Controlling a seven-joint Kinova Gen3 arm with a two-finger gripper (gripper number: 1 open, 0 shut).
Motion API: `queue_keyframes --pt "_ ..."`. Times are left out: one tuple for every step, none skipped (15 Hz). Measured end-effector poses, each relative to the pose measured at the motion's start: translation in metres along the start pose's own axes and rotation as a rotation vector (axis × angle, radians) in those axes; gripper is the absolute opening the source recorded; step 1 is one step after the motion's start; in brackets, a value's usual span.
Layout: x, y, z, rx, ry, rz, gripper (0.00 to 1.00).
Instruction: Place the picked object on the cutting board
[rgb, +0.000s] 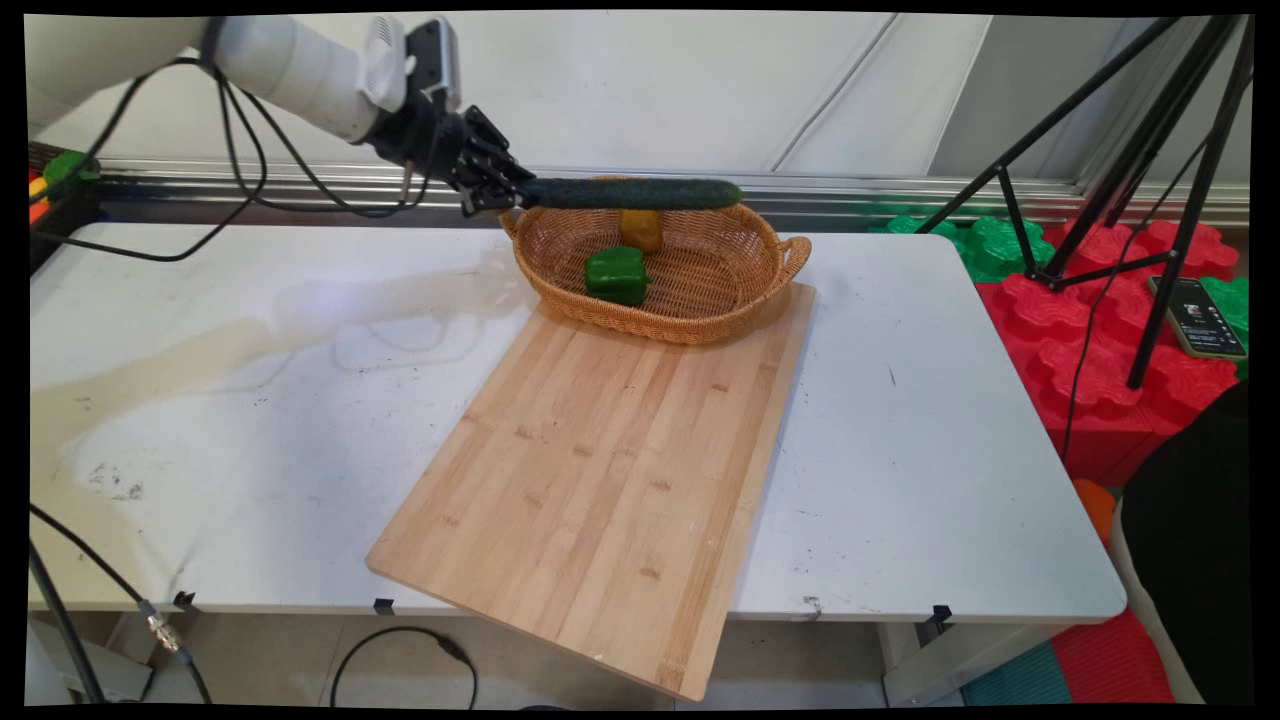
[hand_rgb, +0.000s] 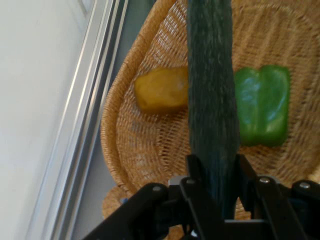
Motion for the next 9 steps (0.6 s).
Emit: queue_keyframes --pt "-0.001 0.001 -0.008 -0.01 0.012 -0.03 0.0" --pt "-0.001 0.003 -0.017 -0.021 0.024 -0.061 0.0" --pt "-0.001 0.005 -0.024 -0.033 0.034 -0.088 0.0" --pt "-0.002 0.008 -0.032 -0.049 0.046 -0.119 0.0" --pt "-0.001 0.012 -0.04 -0.068 0.059 -0.149 0.0" --pt "-0.001 0.016 -0.047 -0.088 0.07 -0.173 0.0" --pt "-0.001 0.018 -0.051 -0.101 0.077 -0.188 0.0" --pt "0.0 0.024 -0.058 -0.125 0.088 -0.211 0.0" --pt "0.0 0.029 -0.064 -0.146 0.095 -0.23 0.0"
